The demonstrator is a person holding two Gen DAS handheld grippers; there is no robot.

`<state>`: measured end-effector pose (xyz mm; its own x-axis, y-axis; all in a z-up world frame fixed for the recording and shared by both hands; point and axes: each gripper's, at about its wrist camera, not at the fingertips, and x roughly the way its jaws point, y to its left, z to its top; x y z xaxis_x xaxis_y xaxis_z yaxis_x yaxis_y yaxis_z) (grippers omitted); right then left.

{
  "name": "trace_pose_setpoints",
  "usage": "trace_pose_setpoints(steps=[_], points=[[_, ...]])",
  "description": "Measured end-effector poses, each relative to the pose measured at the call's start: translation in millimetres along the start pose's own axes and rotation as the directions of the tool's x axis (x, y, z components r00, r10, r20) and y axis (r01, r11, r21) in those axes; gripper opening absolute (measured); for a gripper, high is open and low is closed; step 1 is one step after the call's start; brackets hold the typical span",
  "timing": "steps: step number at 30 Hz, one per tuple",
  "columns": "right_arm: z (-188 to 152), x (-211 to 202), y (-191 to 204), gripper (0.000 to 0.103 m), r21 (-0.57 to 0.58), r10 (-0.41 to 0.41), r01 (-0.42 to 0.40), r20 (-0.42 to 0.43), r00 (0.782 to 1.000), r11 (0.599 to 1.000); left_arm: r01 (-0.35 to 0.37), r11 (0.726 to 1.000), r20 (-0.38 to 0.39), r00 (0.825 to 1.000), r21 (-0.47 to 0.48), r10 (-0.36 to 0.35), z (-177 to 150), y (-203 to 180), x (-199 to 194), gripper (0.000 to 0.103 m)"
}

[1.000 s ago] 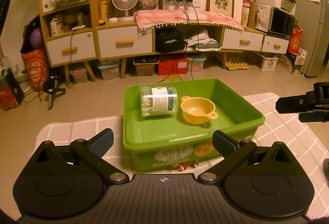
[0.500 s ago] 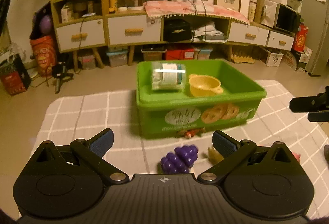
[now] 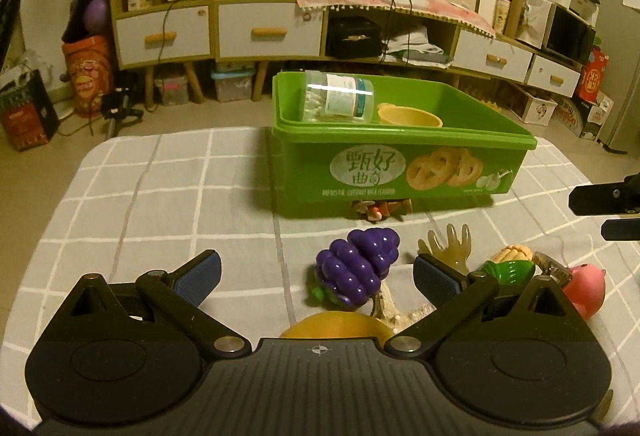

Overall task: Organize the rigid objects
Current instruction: 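Withdraw both grippers from the bin toward the remaining toys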

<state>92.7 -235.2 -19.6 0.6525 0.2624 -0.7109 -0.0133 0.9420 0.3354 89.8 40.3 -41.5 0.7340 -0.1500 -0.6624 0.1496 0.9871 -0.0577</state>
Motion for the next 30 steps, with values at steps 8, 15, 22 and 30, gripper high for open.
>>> trace_pose_setpoints(steps=[8,15,22,30], points=[[-6,10,11,0.072,-0.082,-0.018,0.017,-0.004,1.000,0.996,0.019,1.000,0.016,1.000,0.020,-0.020,-5,-3,9,0.101],[-8,19,19,0.072,-0.101,0.002,-0.001,0.013,1.000,0.995,0.066,0.998,0.029,0.997,0.024,-0.067,-6,-2,19,0.097],[-16,24,26,0.072,-0.141,0.029,-0.025,0.028,0.999,0.990,0.127,0.992,-0.017,0.992,0.014,-0.127,-9,-4,35,0.076],[-24,32,34,0.072,-0.152,0.046,-0.041,0.031,0.998,0.988,0.131,0.991,-0.053,0.990,-0.018,-0.132,-17,-1,38,0.056]])
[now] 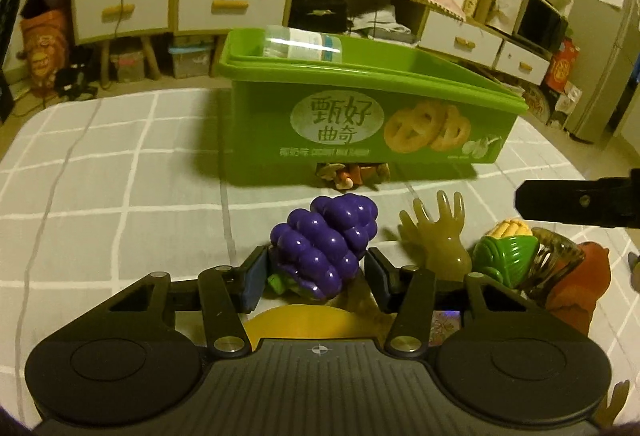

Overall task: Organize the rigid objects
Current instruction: 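Grasp the purple grapes with the left gripper while the right gripper grasps the red toy figure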

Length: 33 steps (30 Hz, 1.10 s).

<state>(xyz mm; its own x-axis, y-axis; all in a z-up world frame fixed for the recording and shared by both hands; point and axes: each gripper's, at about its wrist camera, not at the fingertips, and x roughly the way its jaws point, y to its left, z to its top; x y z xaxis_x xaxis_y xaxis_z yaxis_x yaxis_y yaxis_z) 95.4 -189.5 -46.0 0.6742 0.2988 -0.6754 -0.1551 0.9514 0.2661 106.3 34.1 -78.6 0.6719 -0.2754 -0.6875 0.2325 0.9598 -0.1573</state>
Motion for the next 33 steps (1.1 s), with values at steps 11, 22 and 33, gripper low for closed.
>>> trace_pose_setpoints(steps=[11,22,33], points=[[3,33,40,0.072,-0.020,-0.013,0.014,0.034,0.999,1.000,-0.105,0.987,-0.012,0.994,-0.121,0.104,0,42,-24,0.055],[-5,90,93,0.066,-0.173,-0.150,0.155,0.042,0.988,0.973,-0.136,0.977,-0.027,0.991,-0.166,0.134,-8,70,-37,0.056],[-4,119,101,0.049,-0.190,-0.203,0.209,0.056,0.978,0.959,-0.107,0.975,-0.023,0.994,-0.193,0.105,-4,69,-37,0.056]])
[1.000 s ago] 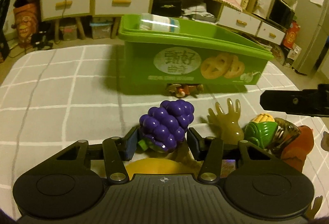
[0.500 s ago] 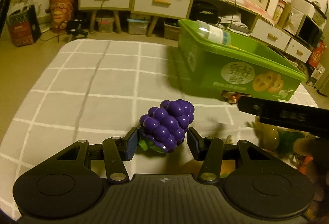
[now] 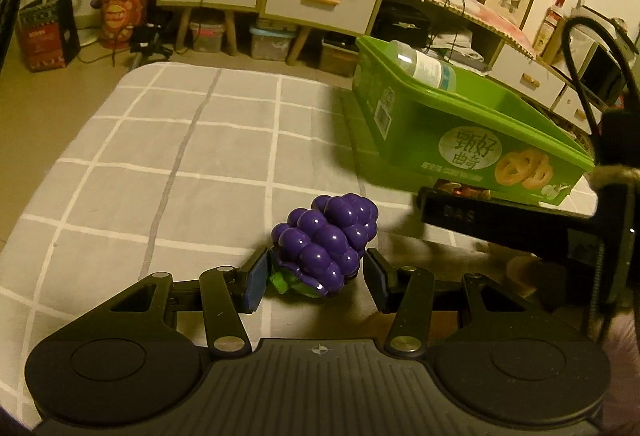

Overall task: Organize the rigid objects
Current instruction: 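Grasp the purple grapes with the left gripper while the right gripper grasps the red toy figure, then carry the grapes with the left gripper while the right gripper carries the figure over the bin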

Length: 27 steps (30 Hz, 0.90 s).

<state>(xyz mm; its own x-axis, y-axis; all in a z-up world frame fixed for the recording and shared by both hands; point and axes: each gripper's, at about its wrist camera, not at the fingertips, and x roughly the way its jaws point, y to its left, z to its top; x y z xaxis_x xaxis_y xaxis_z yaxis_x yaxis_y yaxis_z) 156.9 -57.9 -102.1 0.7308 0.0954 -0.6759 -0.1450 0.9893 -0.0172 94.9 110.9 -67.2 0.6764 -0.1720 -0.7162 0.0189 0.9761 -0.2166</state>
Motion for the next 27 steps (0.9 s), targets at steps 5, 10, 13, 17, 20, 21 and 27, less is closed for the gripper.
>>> trace_pose_setpoints(steps=[5,10,13,17,20,21,27], points=[[1,3,3,0.033,0.023,-0.022,0.022,0.035,0.999,1.000,-0.009,1.000,-0.003,1.000,0.006,0.010,-2,-1,2,0.056],[0,0,-3,0.032,0.049,-0.012,0.010,0.055,0.998,0.999,-0.010,1.000,-0.002,1.000,0.007,0.010,-2,-1,2,0.056],[-2,-4,-6,0.032,0.041,0.016,-0.018,0.051,0.999,0.999,-0.012,1.000,-0.001,1.000,0.013,0.012,-3,-1,2,0.056],[-7,-15,-9,0.032,0.026,0.050,-0.051,0.036,0.998,0.998,-0.006,1.000,-0.002,1.000,0.017,0.006,-3,-3,1,0.056],[-8,-26,-14,0.032,0.037,0.085,-0.086,0.027,0.996,0.996,0.000,1.000,0.001,1.000,0.024,0.000,-2,-5,0,0.056],[-8,-30,-16,0.032,0.040,0.098,-0.099,0.024,0.995,0.994,0.001,1.000,0.002,1.000,0.026,-0.001,-2,-5,-1,0.056],[-9,-50,-24,0.032,0.053,0.142,-0.143,0.024,0.990,0.988,0.007,0.999,0.009,1.000,0.039,-0.007,-2,-10,-3,0.055]])
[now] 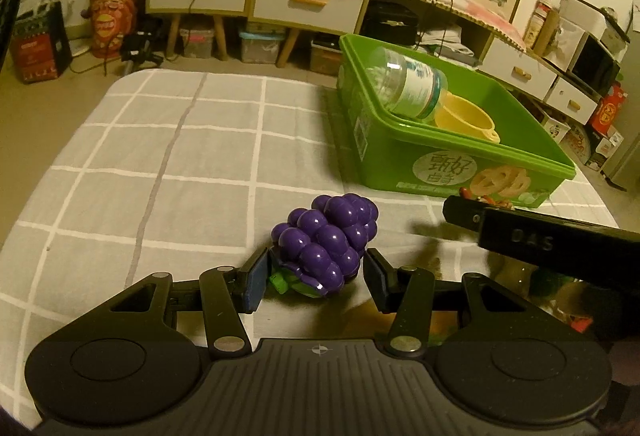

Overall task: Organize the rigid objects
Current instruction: 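Carry the grapes with the left gripper while the right gripper carries the figure over the bin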

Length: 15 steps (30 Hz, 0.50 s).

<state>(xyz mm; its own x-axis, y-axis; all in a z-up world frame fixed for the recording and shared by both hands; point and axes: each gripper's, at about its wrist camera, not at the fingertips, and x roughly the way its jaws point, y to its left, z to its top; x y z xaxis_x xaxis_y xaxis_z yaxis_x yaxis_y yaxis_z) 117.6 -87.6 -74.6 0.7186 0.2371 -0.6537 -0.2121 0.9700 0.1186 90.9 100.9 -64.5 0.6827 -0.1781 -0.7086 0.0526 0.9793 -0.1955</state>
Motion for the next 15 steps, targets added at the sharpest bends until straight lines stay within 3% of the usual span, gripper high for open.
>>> trace_pose_setpoints(steps=[15], points=[[5,-57,-14,0.032,0.011,0.022,-0.023,0.069,0.997,1.000,0.029,0.999,0.045,0.998,0.041,-0.031,0,-26,-23,0.055]])
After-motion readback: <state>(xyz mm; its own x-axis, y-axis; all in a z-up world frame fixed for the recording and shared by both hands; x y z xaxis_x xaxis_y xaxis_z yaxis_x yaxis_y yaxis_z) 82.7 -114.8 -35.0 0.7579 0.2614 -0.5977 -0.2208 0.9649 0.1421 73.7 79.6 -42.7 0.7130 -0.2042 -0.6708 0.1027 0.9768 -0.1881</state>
